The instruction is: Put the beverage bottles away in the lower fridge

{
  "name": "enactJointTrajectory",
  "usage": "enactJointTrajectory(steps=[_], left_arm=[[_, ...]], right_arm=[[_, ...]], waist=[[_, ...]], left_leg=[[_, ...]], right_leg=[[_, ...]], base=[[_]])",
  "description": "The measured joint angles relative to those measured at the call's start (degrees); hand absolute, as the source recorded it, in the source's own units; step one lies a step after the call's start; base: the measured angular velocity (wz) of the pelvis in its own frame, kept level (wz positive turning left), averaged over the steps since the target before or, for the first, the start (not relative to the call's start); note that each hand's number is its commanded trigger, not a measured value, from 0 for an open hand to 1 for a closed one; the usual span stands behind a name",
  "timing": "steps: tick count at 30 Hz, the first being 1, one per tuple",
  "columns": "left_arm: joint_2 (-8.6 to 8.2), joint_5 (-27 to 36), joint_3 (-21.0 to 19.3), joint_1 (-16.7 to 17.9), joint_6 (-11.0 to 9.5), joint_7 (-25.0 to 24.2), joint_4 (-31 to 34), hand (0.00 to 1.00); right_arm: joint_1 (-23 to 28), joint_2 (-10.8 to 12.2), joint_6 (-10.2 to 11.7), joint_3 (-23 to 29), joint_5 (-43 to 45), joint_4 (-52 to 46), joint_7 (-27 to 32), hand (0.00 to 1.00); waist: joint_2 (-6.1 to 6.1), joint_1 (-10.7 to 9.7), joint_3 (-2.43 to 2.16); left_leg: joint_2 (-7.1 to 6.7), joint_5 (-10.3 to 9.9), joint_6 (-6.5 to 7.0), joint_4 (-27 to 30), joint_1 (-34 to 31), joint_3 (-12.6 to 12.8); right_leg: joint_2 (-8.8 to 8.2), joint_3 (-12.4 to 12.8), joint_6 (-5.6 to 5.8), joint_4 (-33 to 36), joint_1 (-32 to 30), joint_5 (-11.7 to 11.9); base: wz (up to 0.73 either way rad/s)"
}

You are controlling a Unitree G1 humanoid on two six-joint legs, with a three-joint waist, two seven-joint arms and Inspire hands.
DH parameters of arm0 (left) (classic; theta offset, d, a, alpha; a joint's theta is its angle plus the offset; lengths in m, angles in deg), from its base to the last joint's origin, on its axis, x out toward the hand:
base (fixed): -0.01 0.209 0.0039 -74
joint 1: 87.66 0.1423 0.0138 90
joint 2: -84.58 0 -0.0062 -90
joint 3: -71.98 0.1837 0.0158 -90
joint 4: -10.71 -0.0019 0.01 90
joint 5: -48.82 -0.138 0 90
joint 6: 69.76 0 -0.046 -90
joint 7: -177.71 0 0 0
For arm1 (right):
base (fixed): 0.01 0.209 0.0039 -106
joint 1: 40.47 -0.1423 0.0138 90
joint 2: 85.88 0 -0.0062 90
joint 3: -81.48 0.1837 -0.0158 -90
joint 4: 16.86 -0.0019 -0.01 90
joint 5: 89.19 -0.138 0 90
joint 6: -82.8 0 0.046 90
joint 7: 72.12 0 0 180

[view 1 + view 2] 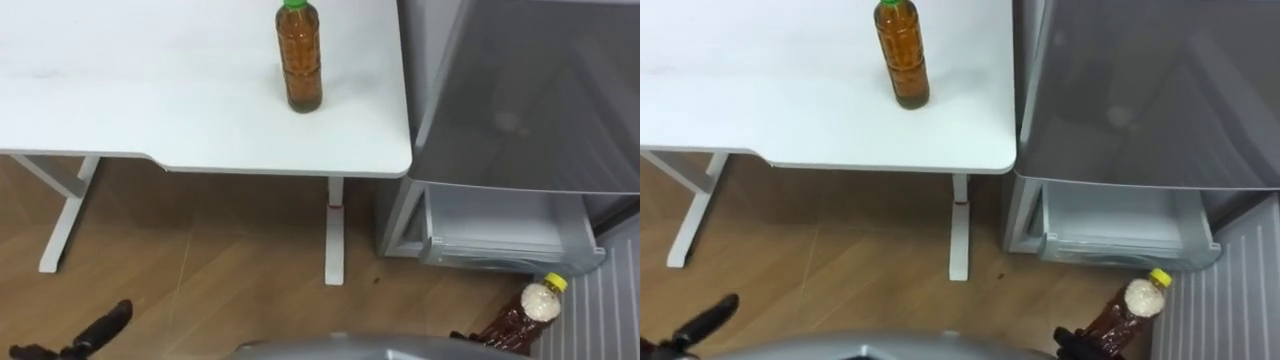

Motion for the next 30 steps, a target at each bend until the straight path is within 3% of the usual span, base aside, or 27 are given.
enactJointTrajectory(steps=[4,9,12,14,21,24,30], left_arm=[[-0.06,-0.5,2.3,1.5,1.9,-2.6,-6.0,0.00],[0.17,-12.2,6.9,3.0,5.1,-7.2,-7.5,0.00],[0.18,-23.0,10.2,1.1,7.0,-10.8,-8.2,0.00],[0.18,-25.6,11.1,-0.2,7.4,-12.5,-8.2,0.00],[0.17,-27.7,12.5,-2.7,8.4,-17.4,-8.4,0.00],[0.21,-27.7,12.4,-2.5,9.2,-18.8,-9.0,0.00],[0.20,-27.7,13.2,-2.5,10.1,-20.6,-9.7,0.00]], right_arm=[[-1.0,0.1,-0.1,-0.2,-0.4,0.0,0.7,1.00],[-3.5,0.0,-0.1,-0.4,-1.4,-0.2,1.1,1.00],[-5.3,0.0,0.0,-2.6,-7.3,-0.7,1.2,1.00],[-5.7,0.1,0.0,-3.2,-9.8,-1.9,1.2,1.00],[-7.2,0.1,0.2,-4.7,-22.5,-4.1,1.2,1.00],[-7.8,0.1,0.3,-4.5,-28.5,-4.2,1.2,1.00],[-8.2,0.0,0.9,-4.6,-35.6,-6.7,1.6,1.00]], waist=[[0.03,-0.4,0.02],[-0.41,-2.0,-0.11],[-0.42,-3.2,-0.11],[-0.49,-4.2,-0.11],[-1.19,-4.6,-0.02],[-1.61,-4.7,0.38],[-0.81,-4.1,0.55]], left_leg=[[0.02,0.0,0.00,-0.2,0.4,0.6],[-0.12,0.0,0.06,0.0,-0.9,0.7],[-0.15,0.0,0.06,0.6,-1.7,0.5],[-0.17,0.0,0.06,0.8,-1.8,0.5],[-0.33,0.0,0.07,0.7,-1.8,1.5],[-0.32,0.0,0.07,0.7,-1.9,1.5],[-0.19,0.0,0.07,0.8,-2.5,1.9]], right_leg=[[0.07,0.7,0.03,0.7,-0.1,0.0],[-0.10,0.5,0.08,0.9,-1.6,0.0],[-0.16,0.3,0.06,0.8,-1.6,0.0],[-0.23,0.3,0.08,0.8,-1.7,0.0],[-0.29,0.9,0.21,0.7,-2.0,0.0],[-0.17,0.8,0.28,-0.1,-1.7,0.0],[0.08,1.4,0.26,-0.2,-2.6,0.0]], base=[[-0.08],[0.00],[0.03],[0.02],[-0.07],[0.00],[-0.05]])
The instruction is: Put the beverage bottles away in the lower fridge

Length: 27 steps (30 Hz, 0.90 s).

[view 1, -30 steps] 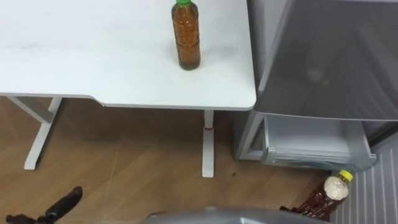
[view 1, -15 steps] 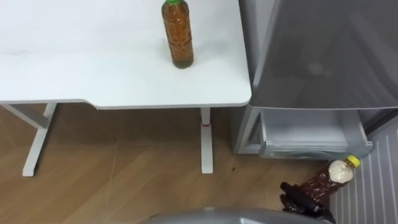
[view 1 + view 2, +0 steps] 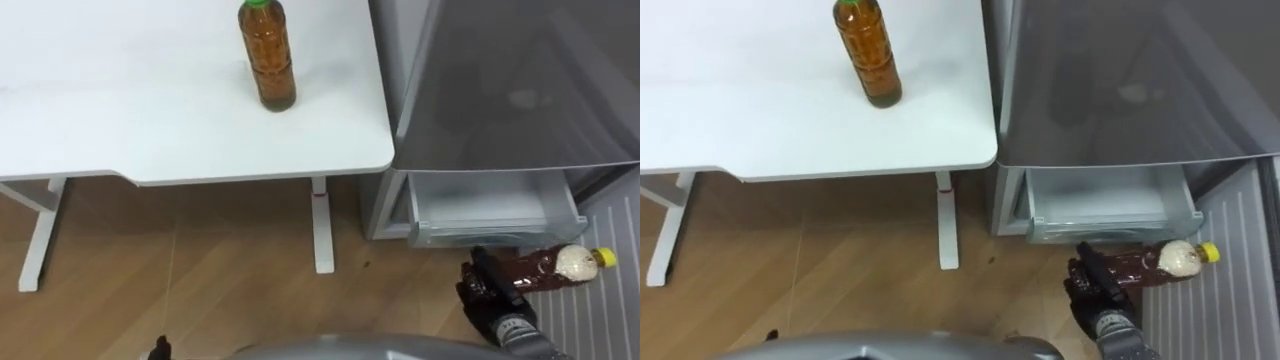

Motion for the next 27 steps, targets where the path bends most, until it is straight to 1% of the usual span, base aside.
enactJointTrajectory(steps=[1,2,4,5,6,7,9,11,12,13,14,15,17,18,20,21,22,24,25,26,27], left_arm=[[-0.03,0.0,0.5,0.0,0.1,-0.5,-0.1,0.00],[-0.03,0.0,0.7,-0.1,0.5,-0.7,-0.1,0.00],[-0.03,-0.1,0.7,-0.3,1.0,-1.1,-0.1,0.00],[0.03,-0.4,0.9,-0.3,1.2,-1.6,-0.1,0.00],[0.15,-0.5,1.5,-0.6,1.3,-1.8,-0.2,0.00],[0.23,-0.5,1.8,-0.8,1.4,-1.9,-0.2,0.00],[0.60,-0.6,2.7,-2.6,1.7,-2.1,-0.4,0.00],[0.83,-0.6,3.4,-4.3,1.8,-2.1,-0.9,0.00],[1.10,-0.5,3.7,-5.2,2.0,-2.1,-0.9,0.00],[1.12,-0.5,3.7,-5.7,2.1,-2.2,-0.9,0.00],[1.10,-0.6,3.8,-6.9,2.4,-2.5,-0.9,0.00],[1.13,-0.5,4.2,-7.4,2.5,-2.8,-1.0,0.00],[1.40,-0.6,5.8,-10.0,2.7,-3.4,-2.7,0.00],[1.39,-1.2,5.9,-11.5,2.8,-3.9,-4.1,0.00],[1.42,-1.8,6.0,-13.3,3.3,-4.2,-5.0,0.00],[1.46,-1.8,6.3,-13.8,3.4,-4.2,-5.4,0.00],[1.74,-1.8,7.2,-14.6,3.6,-4.2,-5.4,0.00],[2.09,-1.7,8.1,-16.2,3.5,-4.2,-5.9,0.00],[2.10,-1.7,8.2,-16.6,3.4,-4.2,-6.2,0.00],[2.12,-1.6,8.2,-17.2,3.3,-4.2,-6.4,0.00],[2.16,-1.6,8.2,-17.5,3.3,-4.3,-6.5,0.00]], right_arm=[[-0.1,0.0,0.0,0.0,-0.9,-1.3,0.0,1.00],[0.0,0.0,0.0,-0.1,-1.6,-2.4,0.0,1.00],[-0.1,0.0,0.0,-0.3,-3.3,-4.1,0.4,1.00],[-0.7,0.0,0.1,-0.4,-4.4,-4.6,0.6,1.00],[-2.0,0.0,0.1,-0.2,-5.3,-4.6,1.2,1.00],[-2.6,-0.1,0.1,-0.1,-5.6,-4.5,1.5,1.00],[-6.6,-0.5,0.5,0.0,-6.1,-1.9,2.0,1.00],[-9.6,-0.6,0.7,0.0,-6.3,-0.3,2.3,1.00],[-11.3,-0.7,0.6,0.1,-6.3,0.1,2.4,1.00],[-12.2,-0.7,0.6,0.1,-6.4,0.2,2.4,1.00],[-14.3,-1.1,0.5,0.1,-6.7,1.4,2.4,1.00],[-15.5,-1.3,0.4,0.1,-6.8,2.4,2.4,1.00],[-19.1,-2.1,0.4,0.1,-7.0,5.2,2.4,1.00],[-20.8,-2.4,0.4,0.1,-6.9,6.7,2.3,1.00],[-24.1,-2.9,0.1,0.1,-6.2,10.3,2.4,1.00],[-24.9,-3.0,0.0,0.1,-6.0,11.5,2.4,1.00],[-25.8,-3.3,-0.3,0.1,-6.1,12.9,2.6,1.00],[-26.1,-4.1,-0.8,0.0,-7.0,13.7,3.3,1.00],[-26.2,-4.4,-1.1,0.0,-7.0,13.8,3.5,1.00],[-26.8,-5.2,-1.6,0.0,-7.1,13.9,3.9,1.00],[-27.1,-5.5,-1.6,0.0,-7.2,14.0,3.9,1.00]], waist=[[0.44,0.1,-0.11],[0.82,0.1,-0.33],[1.30,0.4,-0.32],[1.55,0.1,-0.33],[1.71,-0.1,-0.19],[1.74,-0.1,-0.20],[1.87,-0.4,0.02],[1.95,-0.3,0.17],[2.27,-0.4,0.08],[2.23,-0.3,0.18],[2.28,-0.3,0.32],[2.38,-0.2,0.36],[2.83,0.2,0.34],[3.02,0.3,0.35],[3.00,0.5,0.46],[3.00,0.6,0.54],[2.88,1.1,0.62],[2.30,2.6,1.00],[2.09,2.9,1.11],[1.75,3.3,1.33],[1.65,3.3,1.40]], left_leg=[[0.03,0.0,0.00,0.1,-0.6,0.4],[0.03,0.0,0.00,0.1,-1.0,0.5],[0.08,0.0,0.00,0.1,-1.3,0.9],[0.06,0.0,0.00,0.1,-2.0,0.9],[0.04,0.0,0.00,0.1,-2.5,0.9],[0.03,0.0,0.00,0.2,-2.9,0.9],[0.00,0.0,0.00,0.3,-4.8,0.9],[-0.05,0.0,0.01,0.9,-6.8,0.9],[-0.10,0.0,0.02,1.6,-8.4,0.9],[-0.17,0.0,0.04,2.0,-9.3,0.9],[-0.31,0.2,0.26,2.6,-10.9,0.9],[-0.33,0.2,0.29,2.8,-11.6,0.9],[-0.49,0.4,0.49,3.2,-14.1,0.9],[-0.63,0.7,0.59,3.2,-15.4,0.9],[-0.93,1.3,0.71,3.0,-17.1,0.9],[-0.95,1.4,0.75,3.0,-17.6,0.9],[-0.98,1.6,0.76,3.0,-18.5,0.9],[-1.14,2.0,0.78,3.0,-20.2,1.0],[-1.22,2.1,0.79,3.1,-20.8,1.0],[-1.41,2.3,0.83,3.1,-21.9,1.1],[-1.49,2.4,0.89,3.1,-22.5,1.1]], right_leg=[[0.06,0.4,-0.04,0.0,-0.4,0.0],[0.08,0.6,-0.06,0.2,-1.1,0.0],[0.09,1.0,-0.08,1.1,-2.1,0.0],[0.03,1.0,-0.08,1.2,-2.6,0.0],[-0.05,0.9,-0.09,1.4,-3.2,0.0],[-0.09,0.9,-0.09,1.8,-3.8,0.0],[-0.14,0.8,-0.22,2.3,-5.7,0.2],[-0.25,0.8,-0.33,3.1,-7.8,0.4],[-0.36,0.8,-0.42,3.8,-9.5,0.4],[-0.49,0.8,-0.46,4.2,-10.4,0.4],[-0.69,0.8,-0.57,4.6,-12.1,0.6],[-0.75,0.8,-0.59,4.9,-12.9,0.7],[-0.99,0.8,-0.67,5.5,-15.4,1.2],[-1.10,0.9,-0.68,5.6,-16.9,1.5],[-1.39,1.0,-0.71,6.2,-19.0,1.8],[-1.41,1.0,-0.73,6.2,-19.4,1.9],[-1.46,1.0,-0.81,6.2,-20.4,2.1],[-1.71,0.9,-0.92,7.1,-22.7,2.2],[-1.83,0.9,-0.95,7.4,-23.4,2.3],[-2.12,0.8,-1.01,8.1,-24.9,2.3],[-2.25,0.7,-1.03,8.2,-25.4,2.3]], base=[[-0.15],[-0.18],[-0.15],[-0.06],[0.00],[0.00],[0.00],[0.00],[0.00],[0.00],[0.00],[0.00],[-0.02],[-0.05],[0.00],[0.00],[0.00],[-0.02],[-0.06],[-0.05],[0.00]])
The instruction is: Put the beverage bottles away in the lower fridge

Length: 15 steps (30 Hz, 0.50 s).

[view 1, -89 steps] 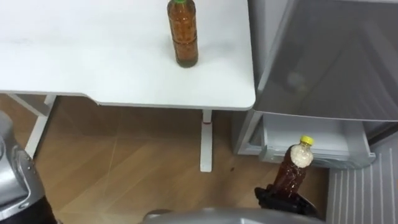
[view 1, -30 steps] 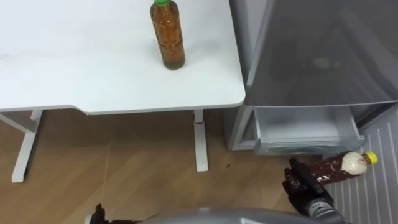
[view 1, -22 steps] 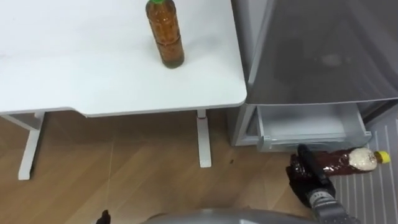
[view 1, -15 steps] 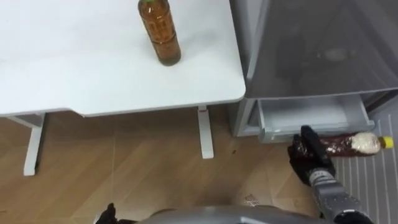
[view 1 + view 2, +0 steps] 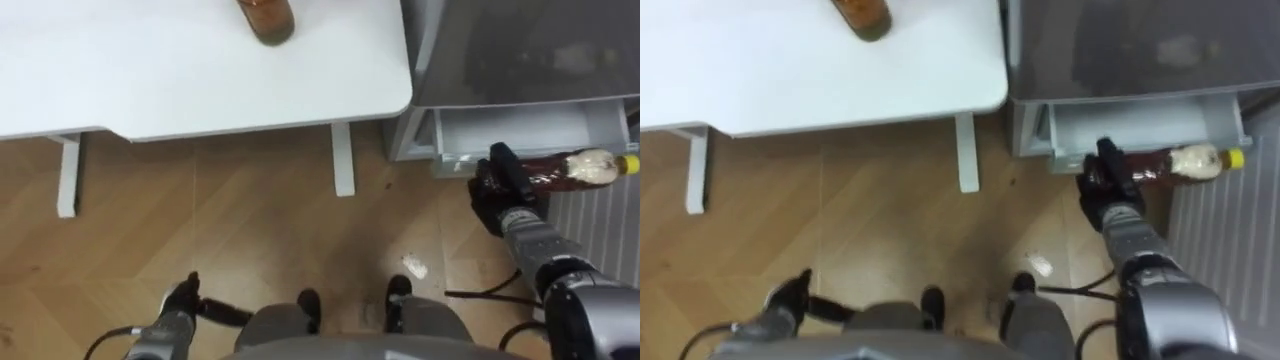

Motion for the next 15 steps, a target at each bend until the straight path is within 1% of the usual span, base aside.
enactJointTrajectory(steps=[2,3,4,5,6,8,10,11,12,15], left_arm=[[0.21,0.0,0.0,-0.5,0.0,0.0,-0.5,0.00],[0.49,-0.1,0.0,-0.6,0.0,0.0,-0.5,0.00],[0.60,-0.1,0.0,-0.6,0.0,0.0,-0.5,0.00],[0.68,-0.1,-0.1,-0.8,0.0,0.0,-0.9,0.00],[0.67,0.0,0.0,-1.3,0.1,0.0,-1.7,0.00],[0.98,-0.1,0.0,-1.7,0.3,0.0,-2.3,0.00],[1.50,0.0,0.1,-1.7,0.3,0.1,-2.7,0.00],[1.82,0.1,0.3,-1.8,0.4,0.1,-2.8,0.00],[2.04,0.2,0.8,-1.8,0.4,0.1,-2.7,0.00],[2.14,0.1,1.1,-1.8,0.4,0.0,-2.5,0.00]], right_arm=[[-1.3,-1.2,0.0,0.0,-0.1,0.3,0.4,1.00],[-2.1,-1.7,0.0,0.0,-0.1,0.3,0.7,1.00],[-2.6,-1.9,-0.1,0.0,0.0,0.3,1.0,1.00],[-3.7,-2.3,-0.3,0.0,0.0,0.3,1.9,1.00],[-4.7,-2.7,-0.5,0.0,0.0,0.3,2.5,1.00],[-6.0,-3.1,-0.6,0.0,-0.1,0.2,2.9,1.00],[-7.3,-3.2,-0.7,0.0,-0.1,0.2,3.1,1.00],[-8.5,-3.5,-0.8,0.0,0.2,0.2,3.4,1.00],[-9.7,-4.0,-1.2,0.0,0.2,0.2,4.0,1.00],[-12.2,-5.0,-1.1,0.0,0.2,-0.4,4.4,1.00]], waist=[[-0.43,0.1,0.26],[-0.83,0.3,0.43],[-1.05,0.5,0.50],[-1.54,0.9,0.57],[-1.94,1.3,0.82],[-2.28,1.7,0.80],[-2.55,1.6,0.75],[-2.73,1.6,0.78],[-2.89,1.6,0.76],[-3.08,1.5,0.77]], left_leg=[[-0.32,0.3,0.23,0.0,-1.8,0.1],[-0.50,0.4,0.34,0.0,-2.5,0.3],[-0.61,0.4,0.37,0.0,-2.7,0.5],[-0.80,0.5,0.43,0.1,-3.4,0.8],[-0.94,0.5,0.46,0.4,-3.8,1.0],[-0.96,0.5,0.46,1.0,-4.6,1.1],[-0.97,0.5,0.49,1.3,-5.3,1.1],[-1.01,0.5,0.53,1.8,-6.1,1.1],[-1.18,0.6,0.61,2.0,-6.8,1.1],[-1.47,0.7,0.82,2.7,-8.5,1.0]], right_leg=[[-0.44,-0.2,0.00,0.3,-2.0,0.3],[-0.66,-0.3,0.01,0.8,-3.1,0.4],[-0.77,-0.3,0.01,1.2,-3.7,0.4],[-0.95,-0.2,0.00,1.8,-4.7,0.4],[-1.10,-0.2,-0.05,2.0,-5.2,0.4],[-1.18,-0.3,-0.05,2.0,-5.8,0.6],[-1.34,-0.8,-0.15,2.0,-6.3,0.7],[-1.60,-1.4,-0.20,2.2,-6.9,0.7],[-1.86,-1.5,-0.20,2.8,-7.8,0.7],[-2.41,-1.9,-0.20,3.5,-9.3,0.8]], base=[[-0.02],[-0.09],[-0.17],[-0.20],[-0.17],[-0.03],[0.02],[0.05],[0.05],[0.07]])
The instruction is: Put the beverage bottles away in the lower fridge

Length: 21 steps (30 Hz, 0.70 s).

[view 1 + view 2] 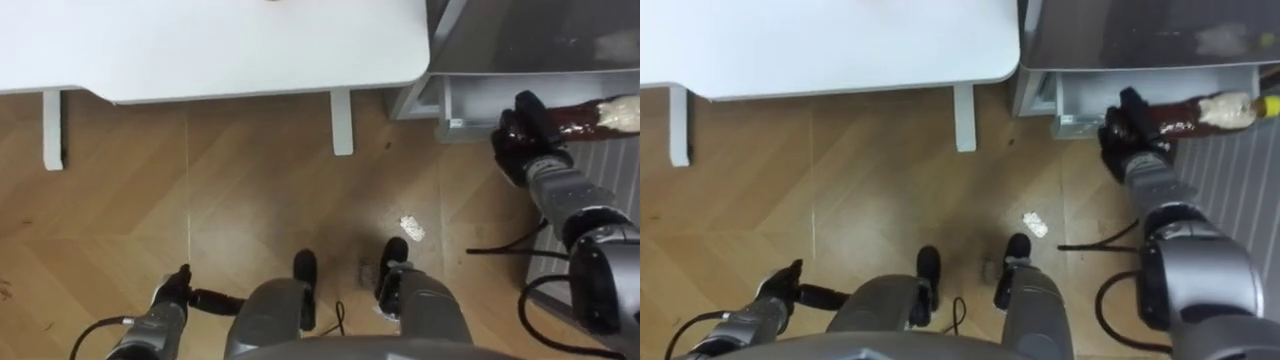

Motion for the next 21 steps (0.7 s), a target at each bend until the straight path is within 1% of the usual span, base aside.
enactJointTrajectory(steps=[2,6,12,13,14,15,17,21], left_arm=[[0.00,-0.2,0.0,0.0,0.0,0.0,0.2,0.00],[0.02,0.5,1.0,0.1,0.4,0.1,0.3,0.00],[0.23,0.4,1.0,0.3,0.9,-0.1,0.2,0.00],[0.25,0.4,1.0,0.4,1.0,-0.2,0.2,0.00],[0.29,0.4,1.0,0.4,1.3,-0.2,0.2,0.00],[0.31,0.4,1.0,0.4,1.4,-0.3,0.2,0.00],[0.33,0.5,1.1,0.5,2.1,-0.5,0.3,0.00],[0.34,0.5,1.2,0.5,2.5,-0.7,0.3,0.00]], right_arm=[[-1.9,-0.9,-0.1,0.0,0.0,-0.6,0.4,1.00],[-2.2,-1.1,-1.1,0.0,0.0,-0.6,1.9,1.00],[-2.2,-1.1,-1.3,0.0,-0.1,-0.5,2.2,1.00],[-2.2,-1.2,-1.3,0.0,-0.1,-0.5,2.2,0.85],[-2.2,-1.4,-1.7,0.0,-0.1,-0.5,2.2,0.38],[-2.2,-1.5,-2.1,0.0,0.0,-0.5,2.2,0.00],[-2.2,-1.6,-2.5,0.0,0.1,-0.5,2.2,0.00],[-2.2,-1.9,-3.3,0.0,0.0,-0.5,2.4,0.00]], waist=[[-0.25,0.0,-0.03],[-0.50,0.1,0.00],[-0.51,0.8,0.00],[-0.52,0.8,0.00],[-0.52,0.9,0.00],[-0.52,0.9,0.00],[-0.53,1.0,0.01],[-0.65,1.2,0.08]], left_leg=[[-0.13,0.1,0.09,0.4,-0.8,-0.1],[-0.17,0.1,0.16,0.8,-1.1,-0.6],[-0.15,0.1,0.15,0.9,-1.0,-1.0],[-0.15,0.1,0.15,0.9,-1.0,-1.0],[-0.16,0.1,0.15,0.9,-1.0,-1.1],[-0.16,0.1,0.15,0.9,-1.0,-1.1],[-0.15,0.1,0.15,0.9,-1.0,-0.8],[-0.15,0.1,0.15,0.9,-0.8,-0.4]], right_leg=[[-0.37,-0.7,-0.01,0.4,-0.5,0.0],[-0.42,-0.9,-0.07,0.4,-0.5,0.1],[-0.38,-0.9,-0.23,0.4,-0.5,0.2],[-0.38,-0.8,-0.23,0.4,-0.5,0.2],[-0.38,-0.8,-0.24,0.4,-0.5,0.2],[-0.38,-0.8,-0.24,0.4,-0.5,0.2],[-0.36,-0.7,-0.24,0.5,-0.5,0.2],[-0.32,-0.2,-0.24,0.6,-0.5,0.2]], base=[[0.11],[0.06],[0.00],[0.00],[0.00],[0.00],[0.00],[-0.04]])
